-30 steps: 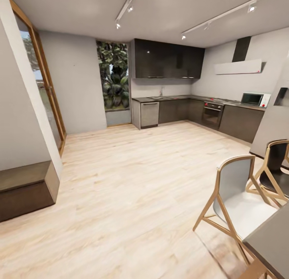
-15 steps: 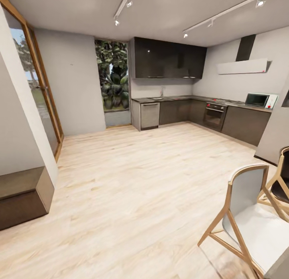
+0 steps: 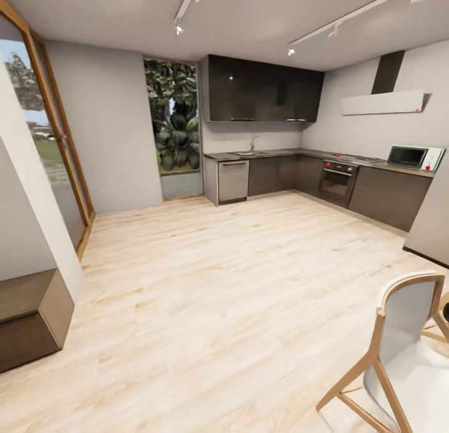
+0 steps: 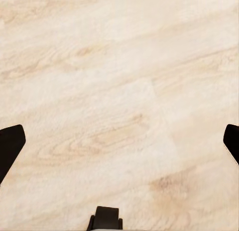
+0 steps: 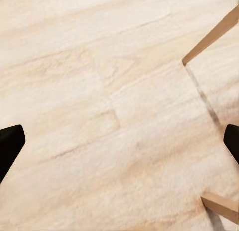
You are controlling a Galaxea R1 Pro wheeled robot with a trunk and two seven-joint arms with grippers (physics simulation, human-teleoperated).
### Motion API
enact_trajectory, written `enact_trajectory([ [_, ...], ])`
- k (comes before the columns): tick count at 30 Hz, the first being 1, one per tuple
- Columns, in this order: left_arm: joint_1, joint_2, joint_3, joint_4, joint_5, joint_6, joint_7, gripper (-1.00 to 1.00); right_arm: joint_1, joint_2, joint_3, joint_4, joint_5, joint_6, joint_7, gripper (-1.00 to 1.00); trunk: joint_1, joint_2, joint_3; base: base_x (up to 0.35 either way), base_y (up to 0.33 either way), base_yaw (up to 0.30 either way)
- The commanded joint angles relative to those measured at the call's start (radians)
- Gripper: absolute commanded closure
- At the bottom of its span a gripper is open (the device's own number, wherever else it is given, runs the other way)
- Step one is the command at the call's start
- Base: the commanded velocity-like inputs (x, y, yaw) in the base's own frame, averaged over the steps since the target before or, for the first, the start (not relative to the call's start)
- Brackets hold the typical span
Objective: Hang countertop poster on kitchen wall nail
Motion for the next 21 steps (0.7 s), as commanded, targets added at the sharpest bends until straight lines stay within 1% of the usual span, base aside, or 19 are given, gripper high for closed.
enact_trajectory([
  [1, 0.000, -0.001, 0.003, -0.001, 0.000, -0.001, -0.001, -1.00, -0.001, 0.000, 0.000, 0.001, 0.006, -0.003, 0.000, -1.00, 0.001, 0.000, -0.001, 0.337, 0.000, 0.000],
  [21, 0.000, -0.001, 0.003, 0.003, 0.000, -0.001, -0.001, -1.00, -0.001, 0.000, 0.002, 0.001, 0.006, -0.002, 0.000, -1.00, 0.001, 0.000, -0.001, 0.337, 0.000, 0.000],
])
